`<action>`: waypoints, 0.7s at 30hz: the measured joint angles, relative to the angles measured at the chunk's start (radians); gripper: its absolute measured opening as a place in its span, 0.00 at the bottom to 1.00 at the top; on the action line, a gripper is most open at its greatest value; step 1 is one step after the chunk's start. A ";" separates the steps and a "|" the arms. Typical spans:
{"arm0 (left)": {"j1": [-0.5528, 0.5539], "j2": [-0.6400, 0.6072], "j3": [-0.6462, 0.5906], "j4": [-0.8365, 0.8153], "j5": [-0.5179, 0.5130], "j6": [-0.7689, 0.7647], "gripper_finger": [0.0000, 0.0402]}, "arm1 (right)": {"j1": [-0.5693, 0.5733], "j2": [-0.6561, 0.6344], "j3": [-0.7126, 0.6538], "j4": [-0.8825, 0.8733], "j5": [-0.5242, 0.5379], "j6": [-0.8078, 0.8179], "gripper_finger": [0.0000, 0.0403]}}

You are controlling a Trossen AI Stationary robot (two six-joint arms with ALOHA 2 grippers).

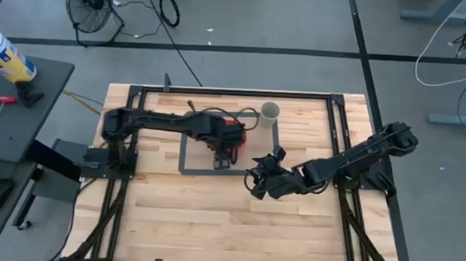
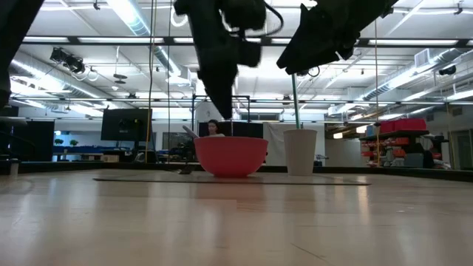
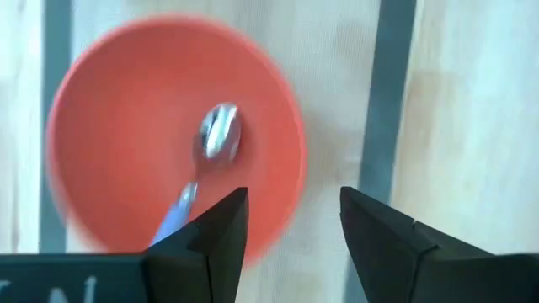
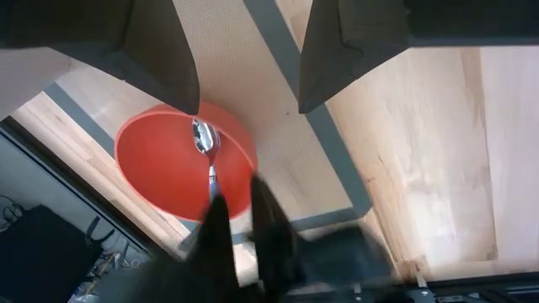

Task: Pick & Place Utensil
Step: Put the black fork into the orange bowl

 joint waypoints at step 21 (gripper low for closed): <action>0.373 -0.340 -0.331 0.229 -0.286 -0.614 0.48 | 0.000 0.001 0.000 0.096 0.006 -0.051 0.51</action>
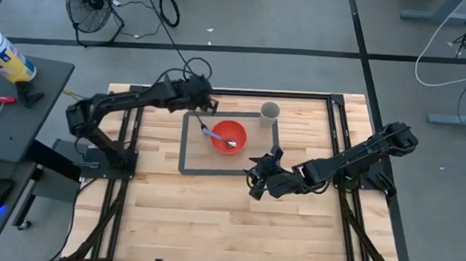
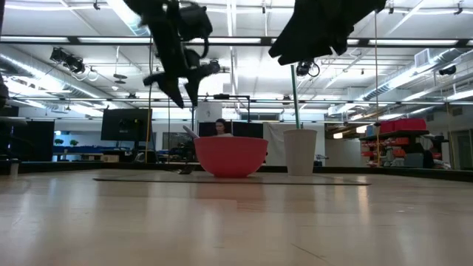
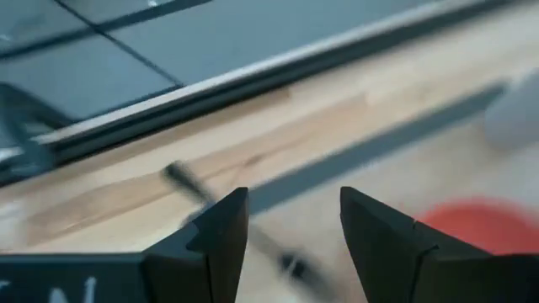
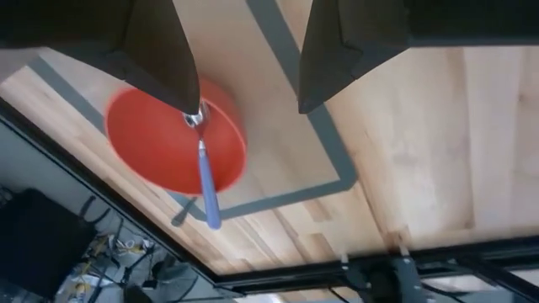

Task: Pick & Place Utensil
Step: Put the black fork into the orange bowl

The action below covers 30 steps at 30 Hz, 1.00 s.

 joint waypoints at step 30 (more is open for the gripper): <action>0.169 0.363 -0.039 0.087 0.257 -0.546 0.43 | 0.017 0.000 0.000 0.077 -0.138 -0.002 0.51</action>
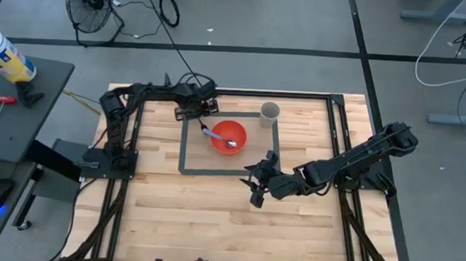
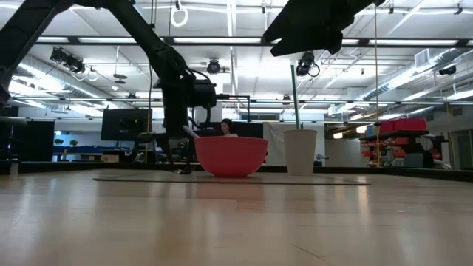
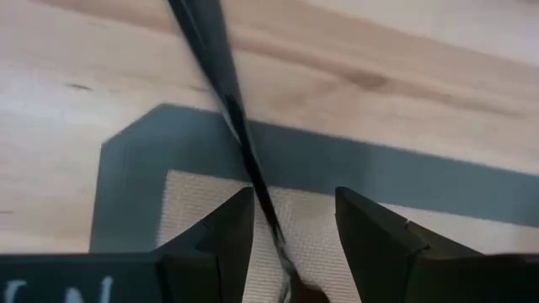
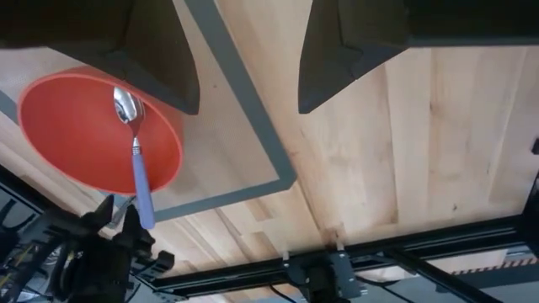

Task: Pick & Place Utensil
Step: Put the black fork into the orange bowl

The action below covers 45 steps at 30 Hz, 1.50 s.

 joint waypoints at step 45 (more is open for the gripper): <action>-0.044 0.023 0.003 -0.107 0.030 0.290 0.09 | 0.006 0.000 0.000 -0.023 -0.022 -0.009 0.51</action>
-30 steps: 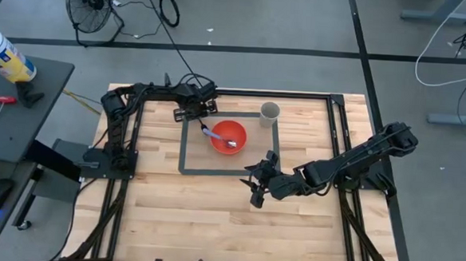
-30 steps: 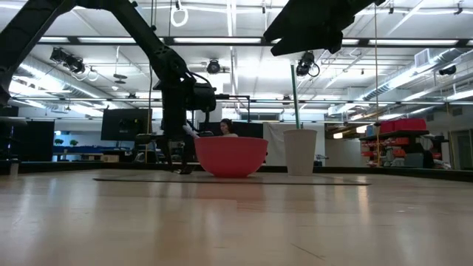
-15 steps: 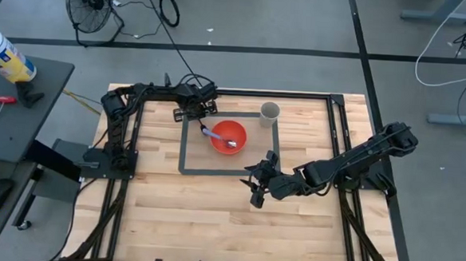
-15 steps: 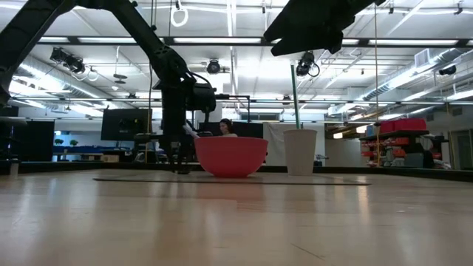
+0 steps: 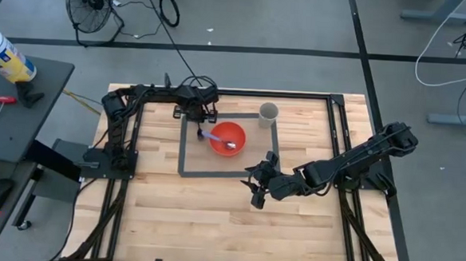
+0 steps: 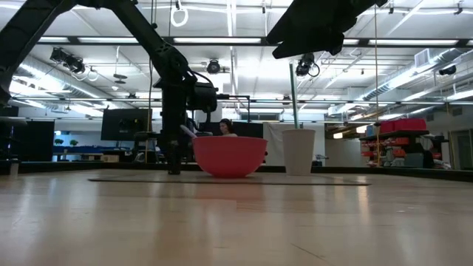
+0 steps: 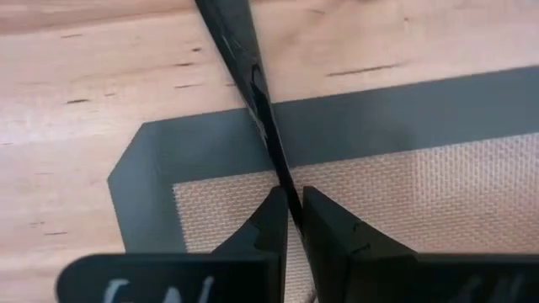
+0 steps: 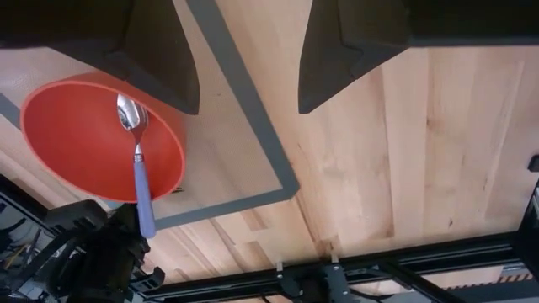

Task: Pick & Place Utensil
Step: Put the black fork into the orange bowl

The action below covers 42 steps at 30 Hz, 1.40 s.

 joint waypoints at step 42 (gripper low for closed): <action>-0.091 0.056 0.084 -0.082 -0.066 0.158 0.09 | 0.000 0.000 0.000 -0.010 0.008 0.005 0.51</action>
